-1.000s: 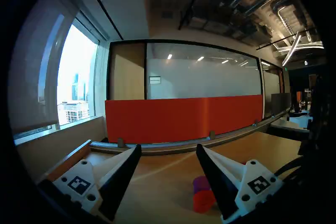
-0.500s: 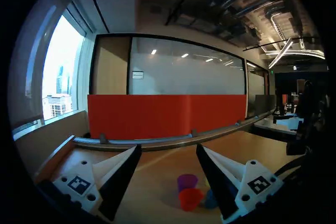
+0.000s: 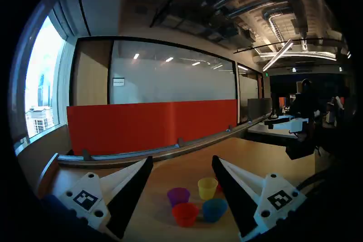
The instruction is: Pour water
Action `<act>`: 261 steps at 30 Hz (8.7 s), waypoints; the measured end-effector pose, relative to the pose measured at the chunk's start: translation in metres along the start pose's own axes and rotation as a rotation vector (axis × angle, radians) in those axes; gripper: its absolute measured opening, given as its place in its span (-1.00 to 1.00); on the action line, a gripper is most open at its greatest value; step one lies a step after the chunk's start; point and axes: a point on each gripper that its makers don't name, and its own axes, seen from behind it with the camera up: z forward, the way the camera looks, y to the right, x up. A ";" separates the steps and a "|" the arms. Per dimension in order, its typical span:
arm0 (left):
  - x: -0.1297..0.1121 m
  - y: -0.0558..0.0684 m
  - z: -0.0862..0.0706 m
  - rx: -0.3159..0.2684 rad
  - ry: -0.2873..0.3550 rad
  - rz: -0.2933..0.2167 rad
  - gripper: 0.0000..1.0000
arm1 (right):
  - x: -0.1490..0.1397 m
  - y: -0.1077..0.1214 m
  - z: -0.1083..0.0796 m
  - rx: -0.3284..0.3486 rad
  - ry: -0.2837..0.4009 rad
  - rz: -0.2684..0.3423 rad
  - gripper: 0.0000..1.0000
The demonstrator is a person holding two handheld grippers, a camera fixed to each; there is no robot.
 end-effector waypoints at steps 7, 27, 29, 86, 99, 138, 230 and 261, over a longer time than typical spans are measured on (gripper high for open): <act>-0.005 0.007 0.003 -0.042 -0.027 0.006 0.93 | 0.000 -0.009 0.003 0.034 -0.025 -0.039 0.99; -0.060 0.033 0.007 -0.216 -0.230 0.075 0.93 | -0.042 -0.031 -0.001 0.171 -0.247 -0.105 1.00; -0.065 0.034 0.008 -0.223 -0.246 0.085 0.94 | -0.043 -0.031 -0.001 0.173 -0.258 -0.117 1.00; -0.206 0.077 0.047 -0.433 -0.523 0.131 0.93 | -0.105 -0.007 0.030 0.177 -0.372 -0.097 1.00; -0.210 0.085 0.065 -0.470 -0.573 0.198 0.94 | -0.108 -0.006 0.032 0.183 -0.376 -0.096 1.00; -0.249 0.100 0.102 -0.503 -0.691 0.294 0.93 | -0.114 0.004 0.030 0.176 -0.381 -0.094 1.00; -0.069 0.089 0.082 -0.386 -0.171 0.095 0.81 | -0.100 -0.021 0.030 0.198 -0.350 -0.108 1.00; -0.030 0.077 0.086 -0.346 -0.073 0.110 0.80 | -0.115 -0.027 0.035 0.218 -0.370 -0.107 1.00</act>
